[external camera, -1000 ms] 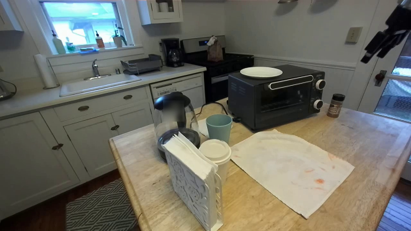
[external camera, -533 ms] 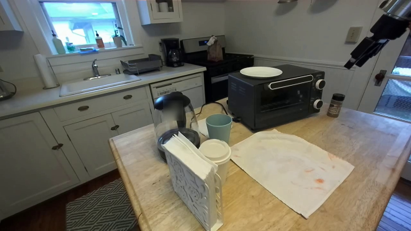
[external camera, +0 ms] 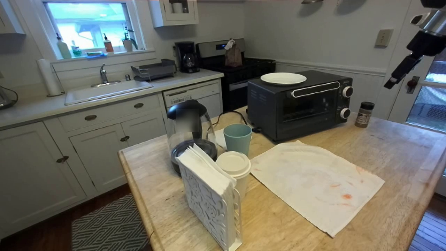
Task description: Put the container with a black lid on the white plate on top of the microwave
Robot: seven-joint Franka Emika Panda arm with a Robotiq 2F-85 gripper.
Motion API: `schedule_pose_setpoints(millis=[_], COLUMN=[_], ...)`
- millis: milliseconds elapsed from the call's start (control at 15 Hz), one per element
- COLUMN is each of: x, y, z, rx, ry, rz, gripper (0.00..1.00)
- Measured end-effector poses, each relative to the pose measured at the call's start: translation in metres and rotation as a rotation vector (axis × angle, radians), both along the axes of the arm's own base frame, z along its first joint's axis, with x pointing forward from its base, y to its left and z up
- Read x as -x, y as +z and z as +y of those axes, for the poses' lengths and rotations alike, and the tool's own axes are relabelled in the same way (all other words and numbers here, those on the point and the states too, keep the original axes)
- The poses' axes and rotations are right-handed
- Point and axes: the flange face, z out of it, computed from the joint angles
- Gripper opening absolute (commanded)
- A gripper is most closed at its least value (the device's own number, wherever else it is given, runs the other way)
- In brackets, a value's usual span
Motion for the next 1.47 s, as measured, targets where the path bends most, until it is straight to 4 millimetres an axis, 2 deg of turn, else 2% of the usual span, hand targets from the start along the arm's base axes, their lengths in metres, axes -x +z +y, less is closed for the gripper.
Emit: schedule_pose_setpoints(millis=[200, 467, 733, 1200, 1467], x=[0.012, 0.007, 0.001, -0.02, -0.047], y=[-0.027, -0.026, -0.038, -0.062, -0.069], z=[-0.024, -0.019, -0.024, -0.067, -0.07], rx=[0.011, 0.007, 0.031, 0.084, 0.091], ry=[0.009, 0.016, 0.064, 0.123, 0.191], rz=[0.028, 0.023, 0.043, 0.067, 0.032], gripper=[1.0, 1.0, 1.0, 1.0, 1.0])
